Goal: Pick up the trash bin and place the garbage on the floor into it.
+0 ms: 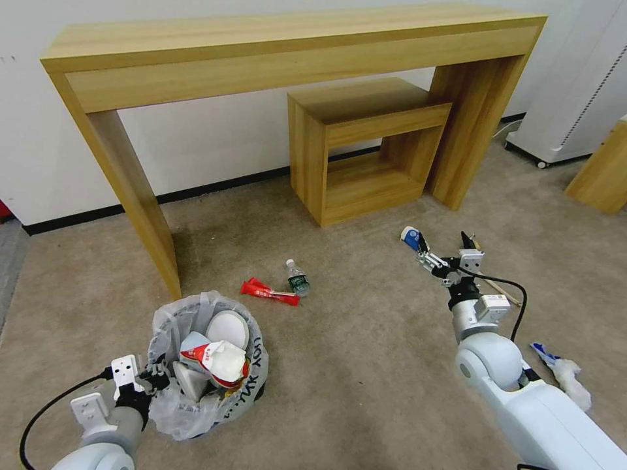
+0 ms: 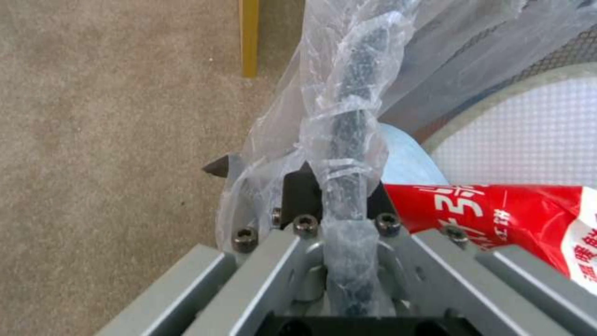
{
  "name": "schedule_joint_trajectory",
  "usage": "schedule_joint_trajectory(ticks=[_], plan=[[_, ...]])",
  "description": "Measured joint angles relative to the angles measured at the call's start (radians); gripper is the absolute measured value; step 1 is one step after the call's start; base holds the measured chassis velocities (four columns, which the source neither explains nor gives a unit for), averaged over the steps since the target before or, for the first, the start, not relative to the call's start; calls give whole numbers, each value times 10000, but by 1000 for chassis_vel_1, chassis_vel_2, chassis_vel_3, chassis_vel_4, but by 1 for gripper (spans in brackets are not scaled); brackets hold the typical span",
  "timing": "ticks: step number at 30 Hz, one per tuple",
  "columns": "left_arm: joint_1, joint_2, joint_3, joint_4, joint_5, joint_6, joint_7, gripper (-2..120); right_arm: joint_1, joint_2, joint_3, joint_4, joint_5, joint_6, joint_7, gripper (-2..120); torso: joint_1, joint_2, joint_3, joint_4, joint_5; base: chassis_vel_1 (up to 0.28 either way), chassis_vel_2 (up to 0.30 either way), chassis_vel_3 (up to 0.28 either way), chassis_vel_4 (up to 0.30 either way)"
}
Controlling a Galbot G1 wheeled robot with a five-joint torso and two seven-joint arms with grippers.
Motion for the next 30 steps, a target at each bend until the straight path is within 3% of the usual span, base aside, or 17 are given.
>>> schedule_joint_trajectory(ticks=[17, 30], plan=[[59, -99, 13, -65, 118, -80, 14, 0, -19, -54, -62, -17, -39, 311, -300, 98, 0, 0, 0, 4, -4, 178, 161, -171, -171], [37, -148, -9, -129, 117, -96, 34, 0, -58, -87, -15, 13, -121, 551, -460, 100, -1, 0, -1, -1, -1, -19, -14, 14, 1]])
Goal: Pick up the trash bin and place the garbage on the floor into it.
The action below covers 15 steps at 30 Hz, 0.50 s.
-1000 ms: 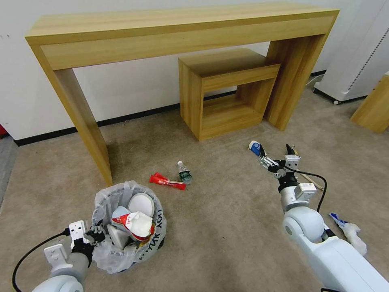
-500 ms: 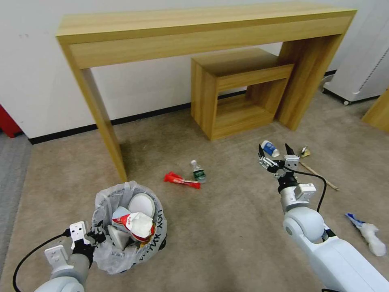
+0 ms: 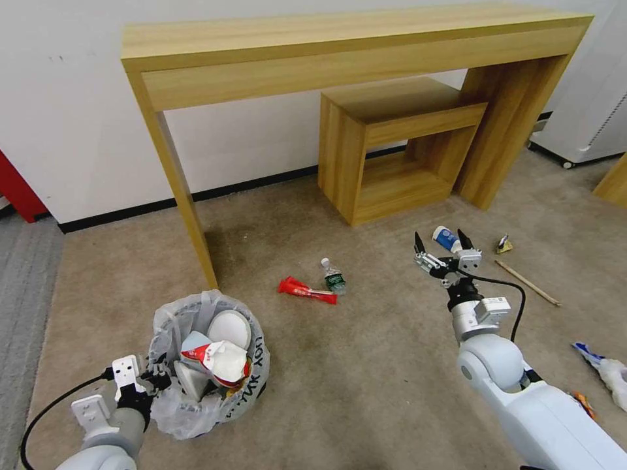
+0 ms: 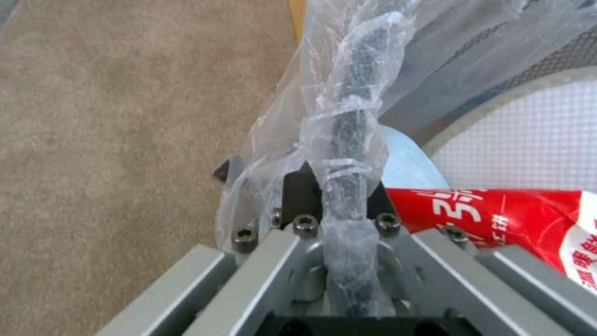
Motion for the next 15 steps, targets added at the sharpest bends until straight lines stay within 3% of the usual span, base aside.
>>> schedule_joint_trajectory(ticks=[15], plan=[[44, 173, -43, -151, -228, 234, -49, 0, -373, 23, 345, 218, -27, -249, -55, 98, 1, -1, 0, 2, 1, 0, 0, 0, 0]])
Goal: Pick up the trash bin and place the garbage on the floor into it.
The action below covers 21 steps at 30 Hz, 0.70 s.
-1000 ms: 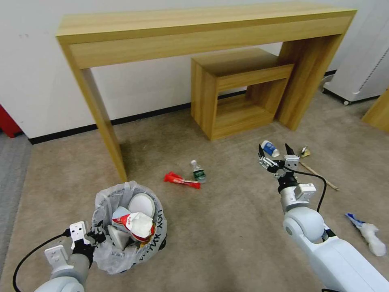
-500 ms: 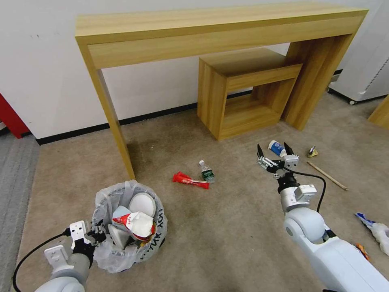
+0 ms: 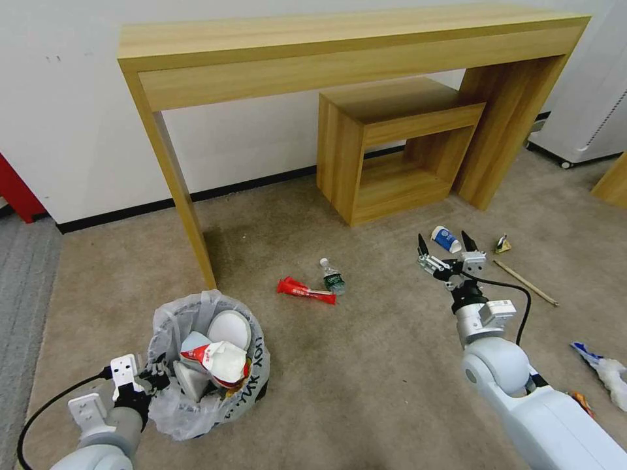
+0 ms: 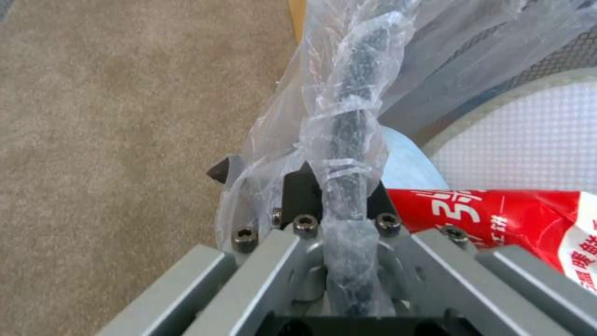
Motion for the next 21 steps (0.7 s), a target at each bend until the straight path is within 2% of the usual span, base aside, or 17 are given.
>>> schedule_joint_trajectory(ticks=[12, 21], plan=[[-30, -27, 4, 32, -11, -17, -18, 0, 63, -1, -44, -13, -6, -63, -30, 98, 0, 0, -1, 0, 0, -16, 16, 20, -18], [-23, -42, -1, 52, -13, -70, -19, 0, 99, 5, -85, -46, -13, -69, -37, 98, 0, 0, 1, 0, 0, -137, 134, 139, -125]])
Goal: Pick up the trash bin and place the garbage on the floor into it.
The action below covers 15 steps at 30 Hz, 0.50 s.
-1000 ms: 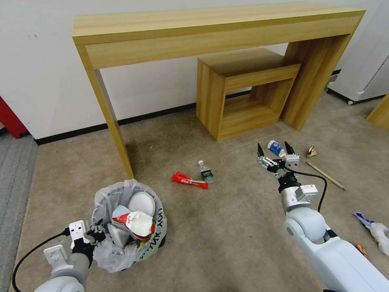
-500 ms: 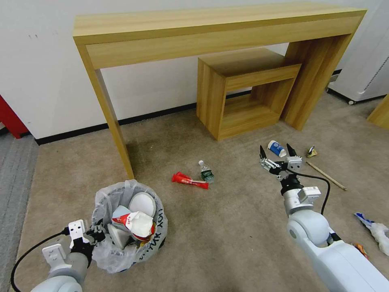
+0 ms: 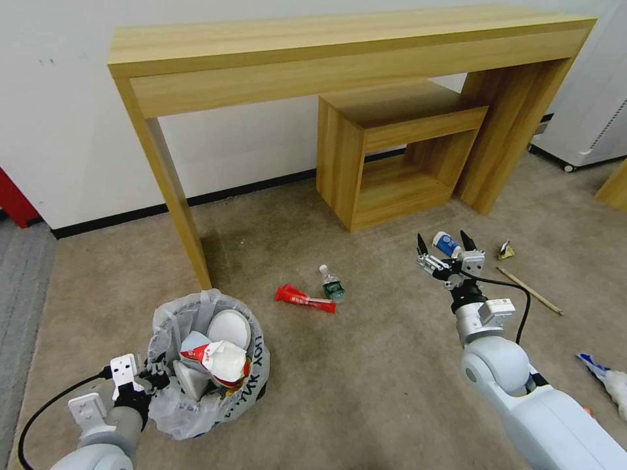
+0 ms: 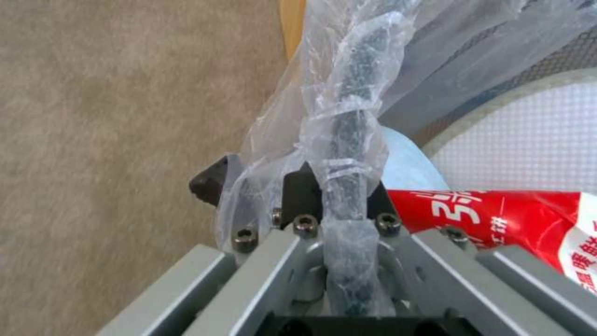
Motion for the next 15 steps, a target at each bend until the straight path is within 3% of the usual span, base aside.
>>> schedule_joint_trajectory(ticks=[15], plan=[[-20, -85, 6, 64, 35, -76, 2, 0, 94, 9, -144, -123, -17, 68, -61, 98, 1, 0, -1, 0, 0, -120, 122, 116, -116]])
